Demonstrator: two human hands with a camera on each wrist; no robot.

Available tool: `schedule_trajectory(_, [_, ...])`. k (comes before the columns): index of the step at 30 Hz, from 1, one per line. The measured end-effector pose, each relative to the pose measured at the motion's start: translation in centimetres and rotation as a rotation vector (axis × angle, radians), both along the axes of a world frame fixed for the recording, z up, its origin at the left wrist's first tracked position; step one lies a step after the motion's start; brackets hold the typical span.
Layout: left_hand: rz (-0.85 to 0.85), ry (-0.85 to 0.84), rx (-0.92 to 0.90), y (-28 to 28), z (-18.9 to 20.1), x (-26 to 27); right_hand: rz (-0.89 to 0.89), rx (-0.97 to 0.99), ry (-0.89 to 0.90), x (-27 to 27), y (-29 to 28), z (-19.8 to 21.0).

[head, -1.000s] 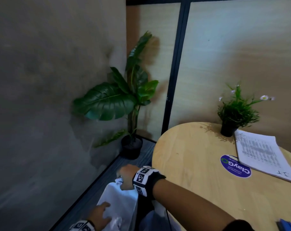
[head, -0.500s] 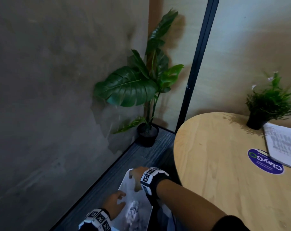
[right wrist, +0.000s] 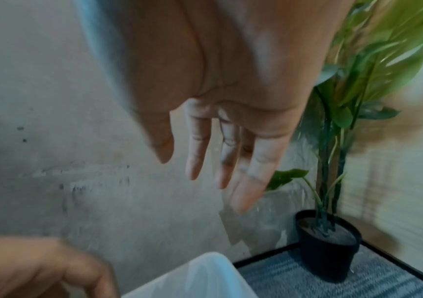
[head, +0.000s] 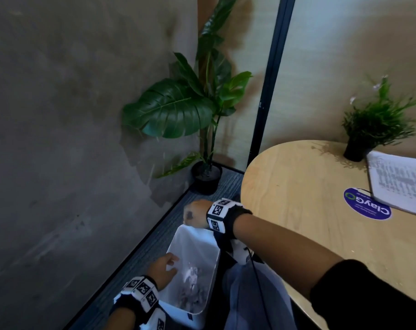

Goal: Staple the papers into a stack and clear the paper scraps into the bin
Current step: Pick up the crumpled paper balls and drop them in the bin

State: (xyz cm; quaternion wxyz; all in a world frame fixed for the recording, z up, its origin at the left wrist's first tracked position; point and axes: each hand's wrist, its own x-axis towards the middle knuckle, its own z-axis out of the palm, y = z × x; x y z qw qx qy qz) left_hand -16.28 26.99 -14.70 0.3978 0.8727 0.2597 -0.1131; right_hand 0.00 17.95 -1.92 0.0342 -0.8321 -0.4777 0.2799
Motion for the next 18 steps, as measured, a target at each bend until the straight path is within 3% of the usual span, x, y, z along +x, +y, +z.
schedule_trajectory(7, [-0.038,-0.108,0.075,-1.7,5.5,3.6,-0.212,0.255,0.041,1.6,-8.1,4.9])
schedule_trajectory(10, [-0.097,-0.165,0.129,-3.6,8.7,5.9,-0.283,0.267,0.017,1.9,-12.9,5.6])
schedule_trajectory(18, [-0.385,-0.206,0.232,-14.2,17.4,12.5,-0.646,0.276,-0.063,3.5,-28.3,4.6])
